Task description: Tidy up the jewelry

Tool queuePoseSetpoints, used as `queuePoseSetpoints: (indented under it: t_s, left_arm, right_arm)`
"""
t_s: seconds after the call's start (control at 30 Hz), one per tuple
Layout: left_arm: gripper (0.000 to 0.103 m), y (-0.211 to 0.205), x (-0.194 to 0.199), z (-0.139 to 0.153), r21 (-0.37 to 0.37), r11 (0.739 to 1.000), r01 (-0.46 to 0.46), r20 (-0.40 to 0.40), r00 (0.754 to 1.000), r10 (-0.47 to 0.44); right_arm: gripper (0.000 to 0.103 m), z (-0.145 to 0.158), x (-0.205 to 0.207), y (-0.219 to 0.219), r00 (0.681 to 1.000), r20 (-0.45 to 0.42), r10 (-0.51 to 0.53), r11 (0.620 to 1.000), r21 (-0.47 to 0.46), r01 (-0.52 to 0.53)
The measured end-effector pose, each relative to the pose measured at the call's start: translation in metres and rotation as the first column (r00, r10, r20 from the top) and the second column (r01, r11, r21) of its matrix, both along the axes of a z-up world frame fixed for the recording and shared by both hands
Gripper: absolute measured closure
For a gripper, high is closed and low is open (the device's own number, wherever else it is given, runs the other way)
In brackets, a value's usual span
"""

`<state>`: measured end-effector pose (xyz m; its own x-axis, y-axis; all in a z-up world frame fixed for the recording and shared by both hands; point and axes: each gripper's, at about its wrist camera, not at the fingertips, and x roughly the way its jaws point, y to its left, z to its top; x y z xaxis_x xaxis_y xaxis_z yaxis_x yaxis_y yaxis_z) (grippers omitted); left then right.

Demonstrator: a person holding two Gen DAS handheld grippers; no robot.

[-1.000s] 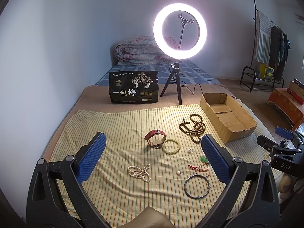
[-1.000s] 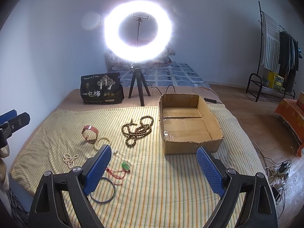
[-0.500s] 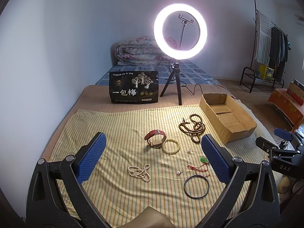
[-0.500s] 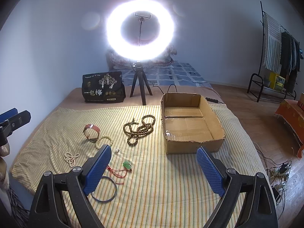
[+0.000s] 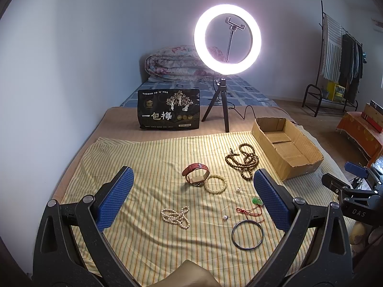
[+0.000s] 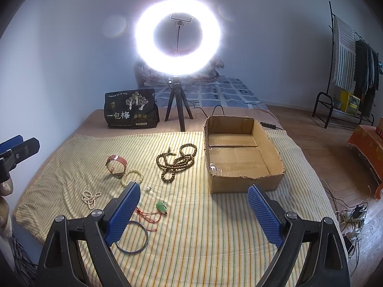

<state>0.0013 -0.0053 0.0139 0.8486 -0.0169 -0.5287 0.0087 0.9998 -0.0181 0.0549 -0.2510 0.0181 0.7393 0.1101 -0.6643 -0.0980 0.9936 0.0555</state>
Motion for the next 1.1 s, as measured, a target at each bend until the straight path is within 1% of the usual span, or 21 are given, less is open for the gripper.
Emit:
queuePoseSetpoints:
  t_s: [0.53,0.8,1.1]
  left_arm:
    - [0.001,0.005,-0.002,-0.006,-0.005,1.000,-0.007,-0.001,1.000,0.007]
    - [0.001,0.013,0.000,-0.010,-0.002,1.000,-0.030,-0.010,0.999,0.030]
    - [0.001,0.035,0.011,-0.021,-0.012,0.998,-0.062,-0.052,0.997,0.061]
  right_arm:
    - [0.010,-0.002,-0.001,0.003,1.000,-0.008,0.009,1.000,0.001,-0.009]
    - [0.010,-0.005,0.003,0.004,0.999,-0.024,0.027,1.000,0.001,-0.027]
    - [0.010,-0.017,0.007,0.022,0.991,-0.074,0.115,0.993,-0.011,-0.116]
